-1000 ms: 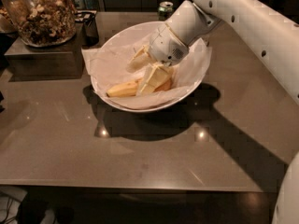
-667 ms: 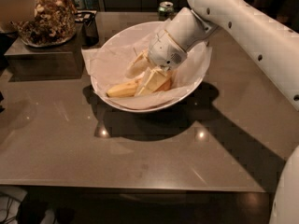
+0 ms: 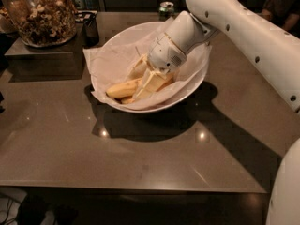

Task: Pick banana from white bowl

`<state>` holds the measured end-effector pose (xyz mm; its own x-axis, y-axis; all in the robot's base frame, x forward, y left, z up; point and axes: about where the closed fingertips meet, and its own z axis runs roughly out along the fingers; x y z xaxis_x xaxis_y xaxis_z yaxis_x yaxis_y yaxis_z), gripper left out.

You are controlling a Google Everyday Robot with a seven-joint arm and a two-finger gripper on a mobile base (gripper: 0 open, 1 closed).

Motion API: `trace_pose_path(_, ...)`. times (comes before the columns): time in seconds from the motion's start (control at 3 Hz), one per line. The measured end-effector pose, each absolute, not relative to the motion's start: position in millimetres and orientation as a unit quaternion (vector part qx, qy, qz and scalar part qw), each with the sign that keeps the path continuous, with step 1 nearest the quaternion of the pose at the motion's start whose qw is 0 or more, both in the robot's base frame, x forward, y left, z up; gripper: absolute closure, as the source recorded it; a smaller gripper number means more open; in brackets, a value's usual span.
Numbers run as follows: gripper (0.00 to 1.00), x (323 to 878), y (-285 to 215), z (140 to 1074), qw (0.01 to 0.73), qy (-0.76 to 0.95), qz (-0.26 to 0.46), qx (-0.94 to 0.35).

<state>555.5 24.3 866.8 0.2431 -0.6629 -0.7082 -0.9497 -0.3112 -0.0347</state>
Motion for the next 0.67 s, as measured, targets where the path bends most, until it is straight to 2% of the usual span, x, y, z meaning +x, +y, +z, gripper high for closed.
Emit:
trace_pose_path(0.33, 1.00, 553, 21, 869, 0.240, 0.540, 0.290, -0.752)
trace_pose_path(0.67, 1.00, 551, 17, 880, 0.245, 0.546, 0.266, -0.756)
